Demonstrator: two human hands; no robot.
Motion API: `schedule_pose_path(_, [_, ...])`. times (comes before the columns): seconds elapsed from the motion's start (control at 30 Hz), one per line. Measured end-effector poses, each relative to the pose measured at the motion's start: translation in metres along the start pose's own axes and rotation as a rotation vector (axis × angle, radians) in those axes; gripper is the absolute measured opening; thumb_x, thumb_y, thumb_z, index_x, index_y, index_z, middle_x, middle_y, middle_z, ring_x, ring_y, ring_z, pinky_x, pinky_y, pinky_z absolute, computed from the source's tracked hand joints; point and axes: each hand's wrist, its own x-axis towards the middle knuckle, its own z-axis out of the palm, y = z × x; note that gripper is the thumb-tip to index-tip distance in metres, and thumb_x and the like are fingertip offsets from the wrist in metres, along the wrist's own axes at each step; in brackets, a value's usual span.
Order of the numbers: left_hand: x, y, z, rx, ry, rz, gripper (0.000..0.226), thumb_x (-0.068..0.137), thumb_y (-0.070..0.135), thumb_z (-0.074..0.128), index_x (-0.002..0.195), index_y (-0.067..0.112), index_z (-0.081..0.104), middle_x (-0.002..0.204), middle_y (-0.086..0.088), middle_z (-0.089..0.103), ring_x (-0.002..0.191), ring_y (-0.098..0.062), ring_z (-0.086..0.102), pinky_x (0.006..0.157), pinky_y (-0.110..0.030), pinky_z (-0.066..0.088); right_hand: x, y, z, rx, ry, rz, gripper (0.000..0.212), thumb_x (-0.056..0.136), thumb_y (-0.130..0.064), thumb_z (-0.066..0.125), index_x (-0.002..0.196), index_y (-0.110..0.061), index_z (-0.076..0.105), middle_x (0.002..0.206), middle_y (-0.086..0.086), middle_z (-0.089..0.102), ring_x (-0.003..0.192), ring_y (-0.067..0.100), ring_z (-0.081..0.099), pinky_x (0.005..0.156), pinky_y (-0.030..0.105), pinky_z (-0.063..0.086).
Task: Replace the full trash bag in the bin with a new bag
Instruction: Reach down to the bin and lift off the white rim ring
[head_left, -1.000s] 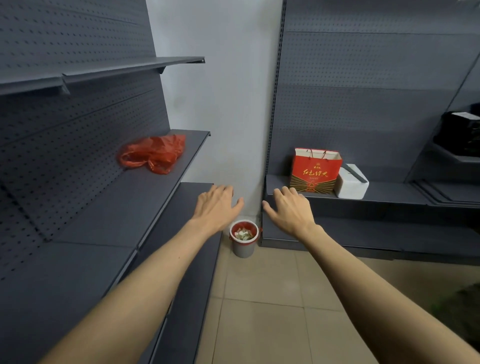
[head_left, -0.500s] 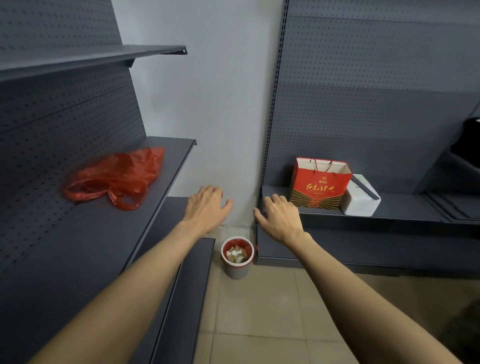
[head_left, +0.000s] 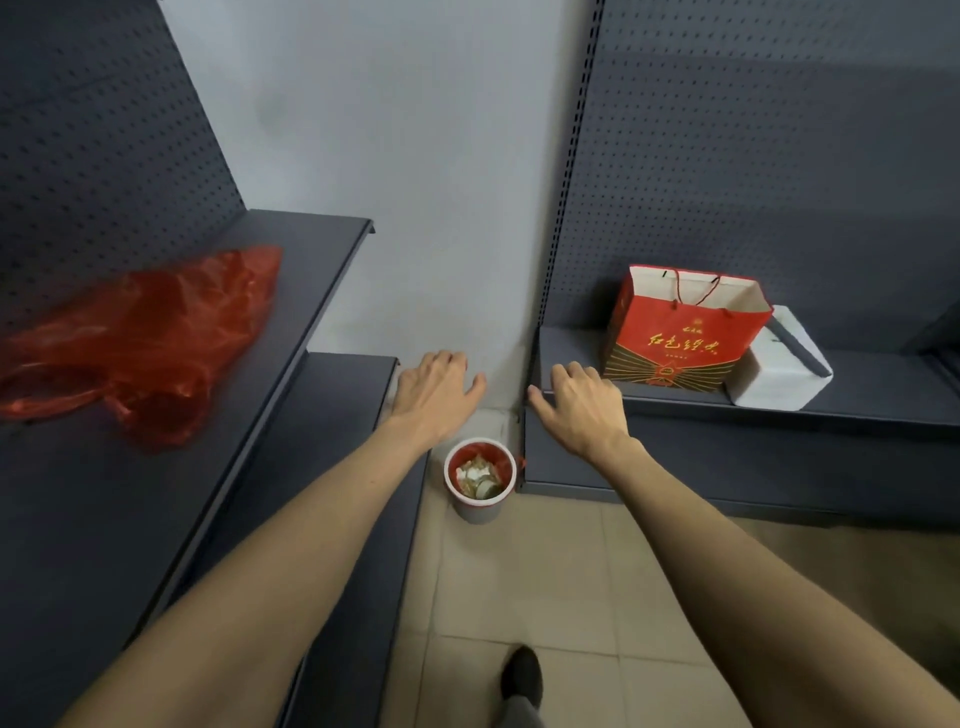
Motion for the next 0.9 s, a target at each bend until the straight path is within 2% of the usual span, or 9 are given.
schedule_pose_path(0.27, [0.077, -0.004, 0.075, 0.041, -0.172, -0.104, 0.035, 0.098, 0.033, 0.036, 0.113, 0.008, 0.056, 0.111, -0.014, 0.063, 0.098, -0.030, 0.060, 0.076, -0.040, 0.048, 0.090, 0.051, 0.074, 0.036, -0.111, -0.044, 0.040, 0.096, -0.043, 0.043, 0.097, -0.005, 0.056, 0.099, 0.017, 0.062, 0.091, 0.037, 0.060, 0.067, 0.040, 0.043])
schedule_pose_path(0.37, [0.092, -0.015, 0.107, 0.021, -0.230, -0.172, 0.032, 0.099, 0.030, 0.038, 0.114, 0.007, 0.056, 0.105, -0.014, 0.065, 0.095, -0.031, 0.062, 0.072, -0.037, 0.042, 0.114, 0.063, 0.109, 0.048, -0.162, -0.038, 0.041, 0.097, -0.043, 0.041, 0.104, -0.005, 0.055, 0.103, 0.018, 0.062, 0.093, 0.038, 0.061, 0.069, 0.042, 0.045])
schedule_pose_path(0.5, [0.115, -0.035, 0.151, 0.004, -0.299, -0.239, 0.030, 0.100, 0.029, 0.038, 0.111, 0.008, 0.055, 0.098, -0.014, 0.066, 0.087, -0.030, 0.062, 0.068, -0.036, 0.046, 0.140, 0.068, 0.161, 0.079, -0.236, 0.008, 0.040, 0.099, -0.040, 0.039, 0.109, -0.005, 0.054, 0.110, 0.018, 0.062, 0.100, 0.038, 0.060, 0.074, 0.045, 0.047])
schedule_pose_path(0.57, [0.129, -0.047, 0.177, 0.000, -0.306, -0.237, 0.029, 0.100, 0.029, 0.038, 0.113, 0.008, 0.053, 0.095, -0.015, 0.066, 0.083, -0.030, 0.062, 0.064, -0.035, 0.042, 0.152, 0.068, 0.191, 0.083, -0.257, 0.023, 0.039, 0.099, -0.039, 0.038, 0.110, -0.005, 0.054, 0.112, 0.018, 0.062, 0.100, 0.039, 0.060, 0.075, 0.046, 0.048])
schedule_pose_path(0.73, [0.163, -0.084, 0.278, 0.027, -0.286, -0.230, 0.028, 0.101, 0.028, 0.036, 0.109, 0.007, 0.052, 0.095, -0.015, 0.065, 0.073, -0.023, 0.049, 0.060, -0.035, 0.035, 0.180, 0.071, 0.296, 0.085, -0.233, 0.034, 0.036, 0.100, -0.038, 0.036, 0.107, -0.007, 0.052, 0.106, 0.016, 0.061, 0.094, 0.036, 0.061, 0.066, 0.042, 0.044])
schedule_pose_path(0.9, [0.168, -0.130, 0.416, -0.006, -0.239, -0.224, 0.025, 0.101, 0.029, 0.036, 0.109, 0.009, 0.048, 0.089, -0.013, 0.062, 0.069, -0.021, 0.047, 0.057, -0.034, 0.033, 0.197, 0.077, 0.435, 0.097, -0.217, 0.052, 0.035, 0.100, -0.038, 0.035, 0.108, -0.007, 0.050, 0.104, 0.015, 0.061, 0.090, 0.035, 0.061, 0.063, 0.039, 0.038])
